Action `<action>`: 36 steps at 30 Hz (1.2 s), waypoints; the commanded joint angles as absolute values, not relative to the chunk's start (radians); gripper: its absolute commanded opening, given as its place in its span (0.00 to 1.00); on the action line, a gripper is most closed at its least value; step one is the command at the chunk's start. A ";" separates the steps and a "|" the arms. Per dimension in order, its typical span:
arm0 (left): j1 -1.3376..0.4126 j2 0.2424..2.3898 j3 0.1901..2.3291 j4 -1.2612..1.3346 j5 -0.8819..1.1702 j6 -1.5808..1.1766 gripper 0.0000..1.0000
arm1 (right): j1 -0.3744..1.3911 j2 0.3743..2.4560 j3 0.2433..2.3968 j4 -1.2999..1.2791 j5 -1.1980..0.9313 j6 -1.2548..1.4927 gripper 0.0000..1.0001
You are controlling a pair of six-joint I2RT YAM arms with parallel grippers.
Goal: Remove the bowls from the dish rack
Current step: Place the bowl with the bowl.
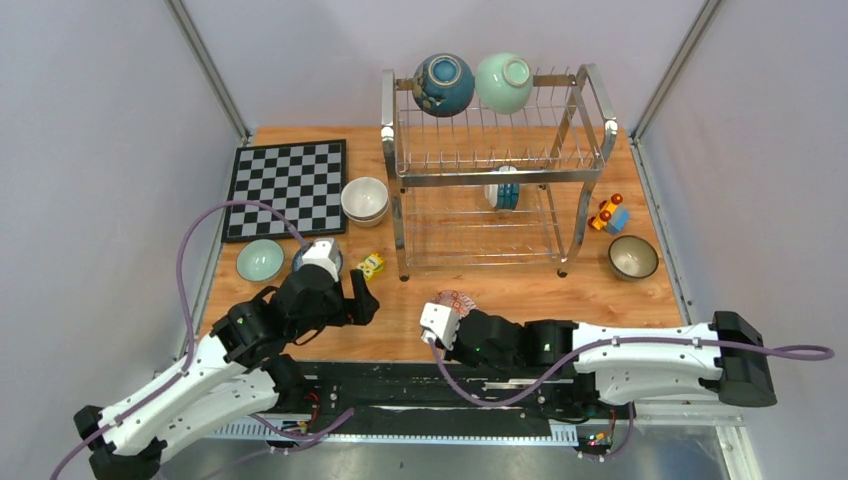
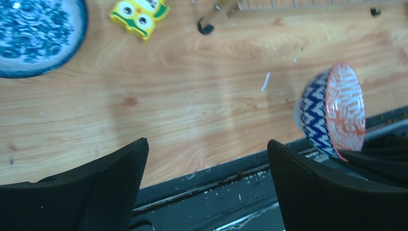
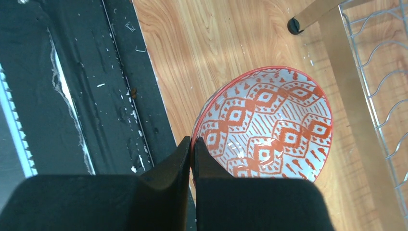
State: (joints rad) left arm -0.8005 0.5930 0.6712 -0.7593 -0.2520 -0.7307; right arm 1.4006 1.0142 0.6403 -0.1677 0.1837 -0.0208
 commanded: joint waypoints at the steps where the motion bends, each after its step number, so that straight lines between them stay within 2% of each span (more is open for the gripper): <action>1: -0.949 0.615 0.691 -0.799 -0.360 -0.809 0.95 | 1.472 1.050 0.693 -0.176 0.289 -0.151 0.00; 7: -1.140 0.684 0.775 -0.814 -0.480 -0.853 0.99 | 1.585 1.094 0.733 -0.204 0.316 -0.257 0.00; 12: -1.146 0.660 0.783 -0.754 -0.426 -0.790 0.99 | 1.682 1.111 0.767 -0.274 0.339 -0.335 0.00; 19: -1.148 0.757 0.866 -0.784 -0.305 -0.629 1.00 | 1.798 1.130 0.811 -0.393 0.375 -0.443 0.00; 25: -1.160 0.790 0.898 -0.788 -0.173 -0.539 0.99 | 1.823 1.147 0.845 -0.453 0.346 -0.510 0.00; 32: -1.270 0.876 0.904 -0.791 -0.193 -0.540 0.95 | 1.829 1.191 0.889 -0.503 0.321 -0.569 0.00; 36: -1.291 0.908 0.898 -0.788 -0.207 -0.546 0.90 | 1.829 1.205 0.902 -0.508 0.306 -0.583 0.00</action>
State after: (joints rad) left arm -1.2709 0.8890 0.8913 -0.7887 -0.2028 -0.5564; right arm 1.8133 1.1961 0.8593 -0.4728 0.3096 -0.5259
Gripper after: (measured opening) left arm 0.927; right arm 0.052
